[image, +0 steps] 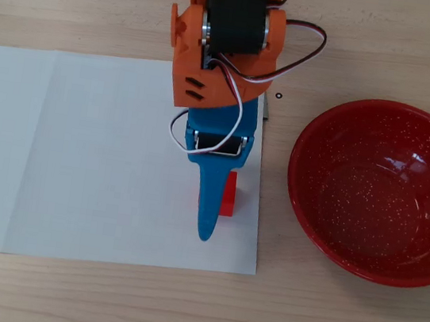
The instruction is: Grasp the red cube and put it in the red bowl
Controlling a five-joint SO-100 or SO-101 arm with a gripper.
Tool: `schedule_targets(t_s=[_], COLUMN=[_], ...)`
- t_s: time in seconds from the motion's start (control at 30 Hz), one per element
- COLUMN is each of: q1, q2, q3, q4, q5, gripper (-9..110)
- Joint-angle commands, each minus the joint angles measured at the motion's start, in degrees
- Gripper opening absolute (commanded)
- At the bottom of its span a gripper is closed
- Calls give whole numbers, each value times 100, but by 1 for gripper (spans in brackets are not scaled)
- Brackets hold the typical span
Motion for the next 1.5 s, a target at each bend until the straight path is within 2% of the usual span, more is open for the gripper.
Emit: schedule_targets(t_s=[0.0, 1.0, 1.47], q1=[105, 290, 220], q2=[220, -905, -940], q3=[-703, -1310, -1318], q4=[-114, -369, -352], q5=[-88, -149, -97], gripper=[60, 58, 47])
